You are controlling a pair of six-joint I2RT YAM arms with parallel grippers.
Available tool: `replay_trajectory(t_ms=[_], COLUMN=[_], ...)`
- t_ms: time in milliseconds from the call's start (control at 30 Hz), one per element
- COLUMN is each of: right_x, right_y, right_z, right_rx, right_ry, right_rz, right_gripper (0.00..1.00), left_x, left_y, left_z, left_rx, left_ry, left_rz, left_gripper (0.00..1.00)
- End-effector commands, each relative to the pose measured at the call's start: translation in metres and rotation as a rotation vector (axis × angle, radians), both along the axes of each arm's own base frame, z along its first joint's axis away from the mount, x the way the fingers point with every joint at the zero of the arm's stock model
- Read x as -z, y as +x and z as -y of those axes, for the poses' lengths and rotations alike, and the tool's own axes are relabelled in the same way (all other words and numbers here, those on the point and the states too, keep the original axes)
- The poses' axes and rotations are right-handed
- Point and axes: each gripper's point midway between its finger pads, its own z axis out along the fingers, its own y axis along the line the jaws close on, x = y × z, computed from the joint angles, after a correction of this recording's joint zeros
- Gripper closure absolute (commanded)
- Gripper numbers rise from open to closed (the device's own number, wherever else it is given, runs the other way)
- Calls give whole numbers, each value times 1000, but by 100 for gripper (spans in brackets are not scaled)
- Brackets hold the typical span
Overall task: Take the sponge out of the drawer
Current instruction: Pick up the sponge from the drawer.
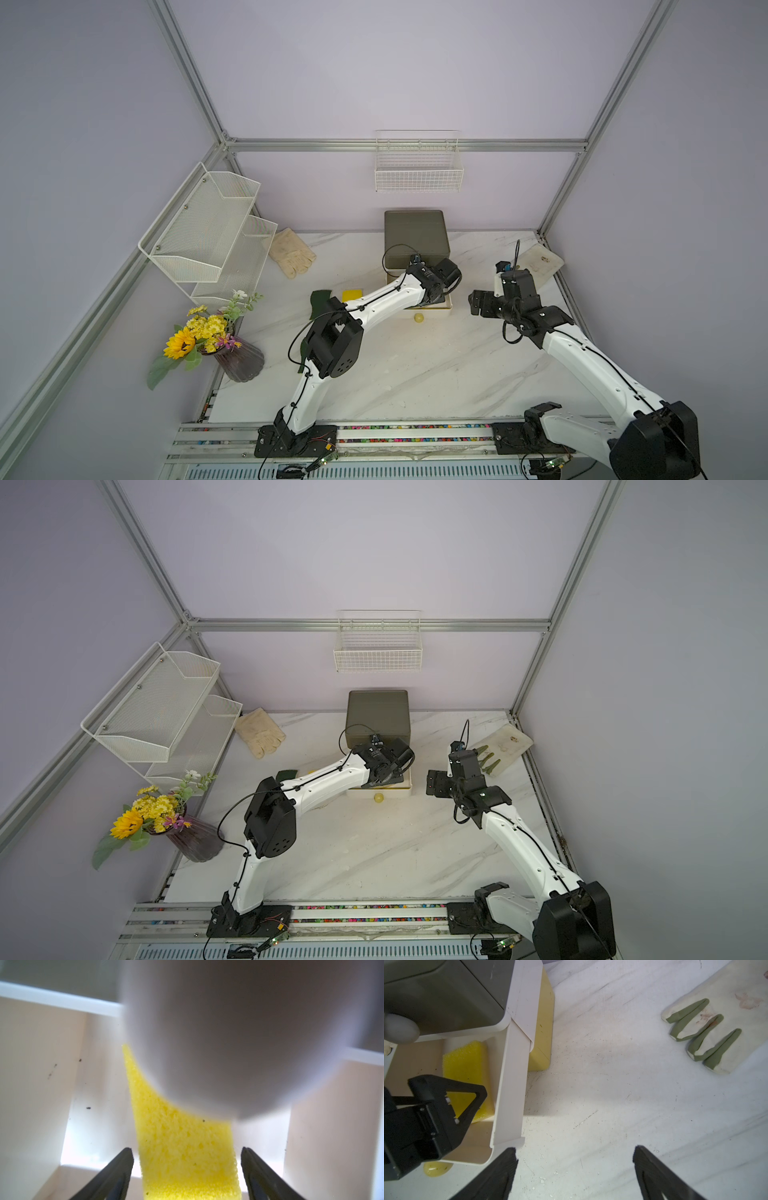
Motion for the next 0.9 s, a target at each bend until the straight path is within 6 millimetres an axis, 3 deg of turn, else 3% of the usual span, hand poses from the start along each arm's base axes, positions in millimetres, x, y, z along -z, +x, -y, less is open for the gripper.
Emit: replay_trajectory(t_ms=[0, 267, 467, 567, 867], right_x=[-4, -4, -3, -2, -3], right_y=[3, 2, 2, 2, 2], right_z=[0, 1, 1, 1, 1], right_rx=[-4, -3, -4, -4, -5], right_ry=[3, 1, 0, -1, 1], right_rz=[29, 29, 28, 27, 28], right_gripper=[8, 8, 8, 8, 8], left_x=[14, 26, 27, 20, -12], left_y=[-18, -13, -13, -12, -8], left_z=[-5, -2, -4, -3, -5], left_rx=[-1, 4, 1, 4, 21], left_ry=[23, 40, 41, 33, 14], left_rz=[-86, -100, -104, -91, -27], left_gripper=[18, 17, 32, 40, 45])
